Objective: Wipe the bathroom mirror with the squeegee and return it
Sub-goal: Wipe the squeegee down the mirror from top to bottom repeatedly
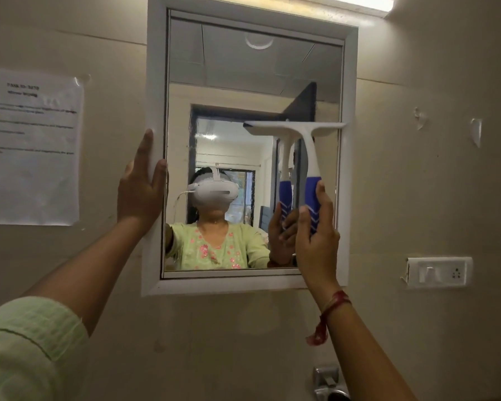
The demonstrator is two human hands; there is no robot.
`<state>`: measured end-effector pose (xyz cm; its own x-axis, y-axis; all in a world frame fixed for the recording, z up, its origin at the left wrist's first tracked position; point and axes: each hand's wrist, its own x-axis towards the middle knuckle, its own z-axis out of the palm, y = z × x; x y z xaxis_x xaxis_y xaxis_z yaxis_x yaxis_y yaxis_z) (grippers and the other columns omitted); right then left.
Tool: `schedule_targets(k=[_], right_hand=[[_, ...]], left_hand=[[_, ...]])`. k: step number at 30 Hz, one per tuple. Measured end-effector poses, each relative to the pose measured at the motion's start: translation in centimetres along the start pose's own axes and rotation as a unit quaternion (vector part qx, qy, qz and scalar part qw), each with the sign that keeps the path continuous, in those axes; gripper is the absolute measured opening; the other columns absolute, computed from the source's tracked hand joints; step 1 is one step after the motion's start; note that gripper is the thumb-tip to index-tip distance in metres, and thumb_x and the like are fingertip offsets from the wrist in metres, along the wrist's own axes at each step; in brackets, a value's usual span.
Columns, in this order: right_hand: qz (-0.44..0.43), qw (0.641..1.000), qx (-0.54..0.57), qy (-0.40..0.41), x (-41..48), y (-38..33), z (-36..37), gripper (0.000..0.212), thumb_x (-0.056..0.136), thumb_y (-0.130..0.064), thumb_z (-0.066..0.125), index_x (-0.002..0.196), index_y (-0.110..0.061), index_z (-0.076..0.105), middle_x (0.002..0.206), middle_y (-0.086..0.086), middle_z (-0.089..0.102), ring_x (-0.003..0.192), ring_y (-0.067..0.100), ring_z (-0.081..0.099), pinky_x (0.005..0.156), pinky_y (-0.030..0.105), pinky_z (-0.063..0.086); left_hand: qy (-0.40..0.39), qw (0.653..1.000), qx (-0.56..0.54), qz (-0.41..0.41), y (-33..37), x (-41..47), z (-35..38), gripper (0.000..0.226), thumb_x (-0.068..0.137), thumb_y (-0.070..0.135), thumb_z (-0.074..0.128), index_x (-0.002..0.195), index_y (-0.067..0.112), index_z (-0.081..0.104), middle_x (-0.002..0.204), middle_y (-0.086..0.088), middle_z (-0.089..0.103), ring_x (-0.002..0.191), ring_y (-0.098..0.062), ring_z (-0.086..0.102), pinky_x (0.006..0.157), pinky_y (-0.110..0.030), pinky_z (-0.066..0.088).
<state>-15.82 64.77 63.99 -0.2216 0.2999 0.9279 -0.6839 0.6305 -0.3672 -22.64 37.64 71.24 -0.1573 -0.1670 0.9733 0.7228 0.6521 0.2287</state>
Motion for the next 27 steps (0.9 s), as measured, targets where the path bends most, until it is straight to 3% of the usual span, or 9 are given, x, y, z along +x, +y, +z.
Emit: schedule_targets(k=[4,7,9,12,15,21,23,25,27], right_hand=[[0.002,1.0,-0.024,-0.016,-5.8,1.9,-0.6,0.053,0.095,-0.034,0.038,0.141,-0.047,0.017,0.106,-0.028,0.053,0.092,-0.013,0.057,0.068,0.004,0.05],[0.015,0.999,-0.017,-0.024,-7.4,1.8,-0.9,0.055,0.093,-0.035,0.038,0.14,-0.052,0.013,0.115,-0.034,0.042,0.1,-0.022,0.05,0.072,-0.003,0.045],[0.011,1.0,-0.02,-0.022,-6.0,1.1,-0.9,0.053,0.094,-0.037,0.037,0.141,-0.049,0.014,0.11,-0.038,0.042,0.096,-0.019,0.053,0.07,0.0,0.047],[0.0,0.999,-0.045,-0.011,-3.1,0.0,-1.2,0.051,0.096,-0.04,0.034,0.14,-0.052,0.013,0.098,-0.028,0.052,0.083,-0.003,0.06,0.066,0.01,0.05],[-0.005,0.997,-0.076,-0.018,-3.1,0.2,-1.7,0.051,0.096,-0.042,0.032,0.14,-0.053,0.009,0.108,-0.01,0.057,0.08,0.007,0.061,0.064,0.025,0.055],[0.024,0.993,-0.108,-0.042,-10.6,1.9,-2.2,0.059,0.089,-0.039,0.035,0.134,-0.062,0.003,0.124,0.011,0.06,0.085,0.023,0.065,0.067,0.034,0.057],[0.023,0.995,-0.093,-0.03,-10.5,1.5,-2.0,0.058,0.089,-0.041,0.035,0.134,-0.064,0.005,0.126,-0.003,0.058,0.088,0.017,0.065,0.068,0.031,0.057],[0.021,0.998,-0.058,-0.023,-9.0,0.9,-1.6,0.054,0.092,-0.04,0.035,0.137,-0.059,0.011,0.119,-0.035,0.05,0.091,-0.002,0.062,0.068,0.013,0.053],[0.024,0.999,-0.037,-0.025,-7.4,0.5,-1.2,0.053,0.094,-0.038,0.036,0.139,-0.054,0.014,0.11,-0.052,0.042,0.094,-0.018,0.054,0.067,0.001,0.048]], left_hand=[[-0.001,1.0,0.0,0.0,-0.1,0.0,0.0,0.051,0.098,0.029,0.039,0.146,0.024,0.02,0.145,-0.013,0.037,0.116,-0.037,0.049,0.093,-0.04,0.039],[-0.001,1.0,0.004,0.001,-0.2,0.1,0.1,0.051,0.099,0.029,0.038,0.146,0.024,0.019,0.146,-0.011,0.036,0.119,-0.036,0.047,0.095,-0.04,0.038],[-0.001,1.0,0.003,0.006,-0.3,0.1,0.1,0.051,0.099,0.03,0.038,0.146,0.024,0.019,0.147,-0.008,0.035,0.122,-0.035,0.045,0.097,-0.041,0.037],[-0.003,1.0,0.001,0.002,-0.5,0.2,0.2,0.051,0.099,0.032,0.037,0.146,0.027,0.019,0.147,-0.008,0.034,0.124,-0.034,0.044,0.099,-0.042,0.037],[0.001,1.0,0.001,0.008,-0.5,0.1,0.2,0.05,0.099,0.032,0.037,0.146,0.025,0.02,0.146,-0.01,0.036,0.121,-0.035,0.046,0.097,-0.042,0.038],[0.0,1.0,0.007,0.006,-0.3,0.1,0.1,0.051,0.099,0.028,0.038,0.146,0.023,0.019,0.147,-0.009,0.034,0.122,-0.033,0.045,0.097,-0.039,0.037],[0.003,1.0,0.008,0.006,-0.3,0.1,0.1,0.051,0.099,0.027,0.038,0.146,0.022,0.02,0.147,-0.01,0.035,0.121,-0.034,0.046,0.096,-0.039,0.037],[0.004,1.0,0.007,0.01,-0.2,0.1,0.1,0.05,0.099,0.027,0.038,0.146,0.022,0.02,0.146,-0.01,0.036,0.12,-0.035,0.046,0.095,-0.038,0.037],[0.001,1.0,0.006,0.01,-0.2,0.0,0.1,0.05,0.099,0.028,0.038,0.146,0.023,0.02,0.147,-0.009,0.035,0.12,-0.034,0.046,0.096,-0.039,0.036]])
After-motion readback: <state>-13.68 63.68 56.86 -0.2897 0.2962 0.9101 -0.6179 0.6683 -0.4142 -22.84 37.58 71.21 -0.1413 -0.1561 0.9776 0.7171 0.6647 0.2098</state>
